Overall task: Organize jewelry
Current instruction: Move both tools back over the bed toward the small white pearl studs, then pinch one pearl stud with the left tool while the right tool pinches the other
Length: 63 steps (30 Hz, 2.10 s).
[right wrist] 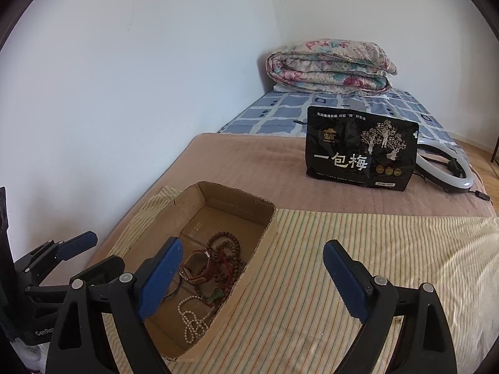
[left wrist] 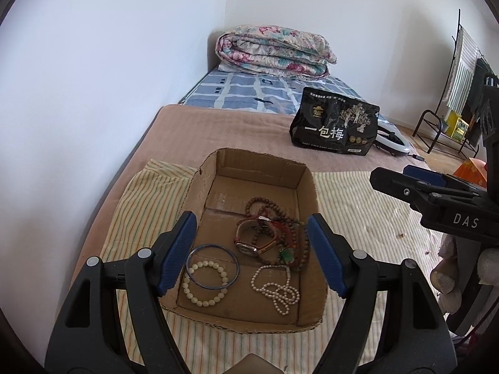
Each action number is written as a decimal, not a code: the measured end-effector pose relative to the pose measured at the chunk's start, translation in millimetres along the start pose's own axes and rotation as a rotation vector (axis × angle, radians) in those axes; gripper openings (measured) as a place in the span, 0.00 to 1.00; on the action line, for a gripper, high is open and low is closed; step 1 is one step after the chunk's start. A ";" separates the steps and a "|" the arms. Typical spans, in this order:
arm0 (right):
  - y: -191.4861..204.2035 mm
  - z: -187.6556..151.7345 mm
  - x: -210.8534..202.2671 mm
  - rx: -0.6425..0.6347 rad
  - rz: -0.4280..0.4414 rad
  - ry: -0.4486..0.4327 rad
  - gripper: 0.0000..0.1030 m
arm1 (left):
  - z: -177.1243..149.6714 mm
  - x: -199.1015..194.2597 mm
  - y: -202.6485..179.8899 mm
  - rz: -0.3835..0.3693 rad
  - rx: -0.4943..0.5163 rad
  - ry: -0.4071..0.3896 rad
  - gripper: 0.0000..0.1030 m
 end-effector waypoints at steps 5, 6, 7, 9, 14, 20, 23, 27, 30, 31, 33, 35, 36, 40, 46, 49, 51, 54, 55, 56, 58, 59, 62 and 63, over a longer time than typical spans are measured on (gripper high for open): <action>-13.3 -0.6 -16.4 0.018 -0.005 -0.020 0.91 | 2.8 -9.8 -16.3 -0.007 0.019 -0.017 0.74; -15.9 -0.7 -19.3 0.020 -0.005 -0.023 0.92 | 2.8 -12.0 -19.4 -0.010 0.023 -0.020 0.74; -18.8 -1.0 -22.7 0.023 -0.007 -0.028 0.93 | 3.4 -14.3 -23.3 -0.013 0.028 -0.024 0.74; -25.1 -1.0 -28.9 0.028 -0.011 -0.037 0.94 | 5.0 -17.1 -29.1 -0.018 0.034 -0.029 0.74; -41.4 -2.7 -45.0 0.040 -0.023 -0.053 0.94 | 7.4 -25.4 -46.9 -0.033 0.051 -0.043 0.74; -61.5 -8.0 -65.8 0.047 -0.044 -0.064 0.94 | 8.6 -33.1 -70.2 -0.053 0.075 -0.055 0.74; -72.2 -11.9 -76.7 0.048 -0.055 -0.070 0.94 | 7.5 -35.5 -81.5 -0.062 0.086 -0.055 0.74; -88.3 -19.0 -91.9 0.049 -0.076 -0.075 0.95 | 4.6 -35.4 -96.5 -0.077 0.095 -0.049 0.74; -102.1 -25.8 -103.2 0.051 -0.098 -0.077 0.96 | 1.4 -32.9 -107.4 -0.092 0.094 -0.038 0.74; -107.4 -28.3 -107.0 0.053 -0.106 -0.076 0.96 | -0.2 -31.4 -112.4 -0.098 0.096 -0.034 0.74; -119.1 -34.4 -115.3 0.055 -0.124 -0.074 0.96 | -3.2 -28.2 -120.3 -0.108 0.101 -0.026 0.74; -130.4 -40.2 -122.3 0.057 -0.146 -0.071 0.96 | -6.2 -24.5 -129.2 -0.119 0.106 -0.016 0.74; -136.9 -43.3 -125.5 0.060 -0.157 -0.068 0.96 | -7.9 -22.6 -133.9 -0.125 0.109 -0.011 0.74; -161.9 -54.7 -137.2 0.085 -0.193 -0.060 0.96 | -12.9 -16.4 -150.4 -0.148 0.119 0.002 0.74; -200.6 -75.0 -148.6 0.133 -0.239 -0.044 0.96 | -19.1 -2.3 -175.0 -0.187 0.135 0.030 0.74; -215.7 -88.2 -148.7 0.153 -0.251 -0.026 0.95 | -22.5 6.3 -188.3 -0.203 0.149 0.044 0.74; -222.6 -97.5 -148.4 0.160 -0.258 -0.013 0.95 | -25.2 12.1 -197.2 -0.217 0.157 0.051 0.74; -231.4 -111.3 -143.9 0.173 -0.258 0.007 0.95 | -30.5 21.8 -212.4 -0.238 0.175 0.069 0.74; -233.8 -116.0 -141.9 0.176 -0.255 0.014 0.94 | -32.4 25.3 -217.8 -0.248 0.181 0.077 0.74; -236.0 -121.1 -139.1 0.178 -0.252 0.023 0.92 | -34.4 28.2 -222.0 -0.255 0.186 0.083 0.74; -239.6 -129.2 -133.3 0.178 -0.250 0.042 0.90 | -39.3 36.2 -232.5 -0.267 0.204 0.096 0.74; -241.3 -132.9 -130.2 0.177 -0.250 0.051 0.88 | -41.8 39.3 -236.2 -0.272 0.210 0.102 0.74; -243.5 -143.2 -123.6 0.172 -0.241 0.070 0.85 | -48.6 50.6 -249.3 -0.291 0.231 0.119 0.74; -244.5 -146.0 -121.2 0.169 -0.239 0.075 0.85 | -51.1 55.2 -253.9 -0.299 0.238 0.128 0.73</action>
Point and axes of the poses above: each gripper's, at about its wrist camera, not at the fingertips, and x roughly the way its jaws point, y to its left, z to its top, the point moved 6 cm from there along x, roughly the way its jaws point, and after that the axes turned 4 degrees about z, right-handed, at the moved point
